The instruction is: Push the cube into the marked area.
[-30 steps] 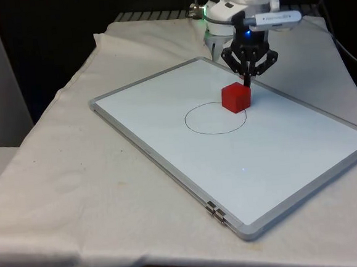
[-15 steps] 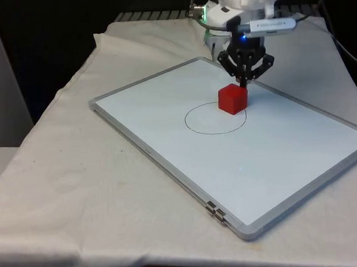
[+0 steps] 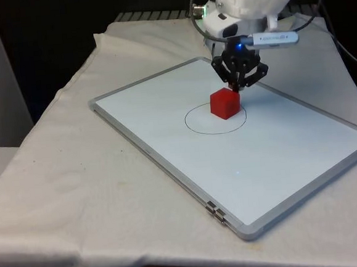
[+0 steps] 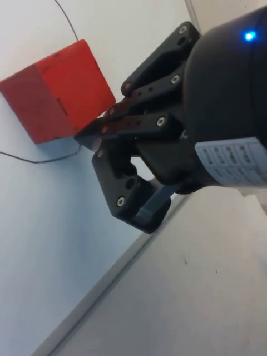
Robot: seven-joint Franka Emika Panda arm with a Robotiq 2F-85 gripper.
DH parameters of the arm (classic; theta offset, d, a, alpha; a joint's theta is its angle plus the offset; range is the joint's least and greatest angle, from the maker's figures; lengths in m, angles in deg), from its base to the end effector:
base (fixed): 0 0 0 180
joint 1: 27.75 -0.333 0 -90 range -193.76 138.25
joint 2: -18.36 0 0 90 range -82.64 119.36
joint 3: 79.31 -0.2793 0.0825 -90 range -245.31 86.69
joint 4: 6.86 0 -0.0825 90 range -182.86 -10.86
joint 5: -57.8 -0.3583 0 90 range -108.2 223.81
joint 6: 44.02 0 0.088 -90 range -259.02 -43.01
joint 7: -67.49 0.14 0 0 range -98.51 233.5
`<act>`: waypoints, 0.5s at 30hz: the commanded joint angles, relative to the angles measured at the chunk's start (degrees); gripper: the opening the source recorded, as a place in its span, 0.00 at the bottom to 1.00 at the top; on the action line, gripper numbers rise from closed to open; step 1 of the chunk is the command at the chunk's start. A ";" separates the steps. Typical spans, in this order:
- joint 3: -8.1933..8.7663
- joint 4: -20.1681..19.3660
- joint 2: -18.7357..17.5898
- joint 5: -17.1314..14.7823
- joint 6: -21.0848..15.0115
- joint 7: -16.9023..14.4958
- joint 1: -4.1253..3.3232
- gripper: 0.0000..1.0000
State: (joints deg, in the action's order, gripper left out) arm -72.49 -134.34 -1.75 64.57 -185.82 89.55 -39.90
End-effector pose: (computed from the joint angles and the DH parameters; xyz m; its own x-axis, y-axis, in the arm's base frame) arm 0.5075 0.0419 0.1619 0.9795 -0.1927 -0.0585 -0.1834 -0.9736 0.1358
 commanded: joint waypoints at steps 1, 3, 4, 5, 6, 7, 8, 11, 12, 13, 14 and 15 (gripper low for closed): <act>0.52 1.09 -0.80 1.15 0.80 0.86 -0.34 0.00; 0.57 2.18 -1.49 1.89 1.43 1.32 -0.34 0.00; 0.57 2.64 -1.78 2.18 1.78 1.55 -0.34 0.00; 0.57 3.55 -2.29 2.81 2.46 2.01 -0.46 0.00; 0.57 3.90 -2.46 3.09 2.75 2.23 -0.46 0.00; 0.57 3.90 -2.46 3.09 2.75 2.23 -0.46 0.00; 0.40 4.35 -2.69 3.38 3.09 2.58 -0.40 0.00; 0.23 4.41 -2.69 3.21 3.21 2.52 -0.40 0.00; 0.11 4.47 -2.46 3.21 3.50 2.64 -0.46 0.00; 0.06 4.53 -1.95 3.27 4.07 2.86 -0.69 0.00; -0.11 4.70 -1.15 3.44 4.93 3.27 -0.97 0.00; -0.34 4.81 -0.80 3.44 5.33 3.44 -1.03 0.00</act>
State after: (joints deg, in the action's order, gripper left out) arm -72.89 -129.59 -3.64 67.60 -181.93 92.25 -40.36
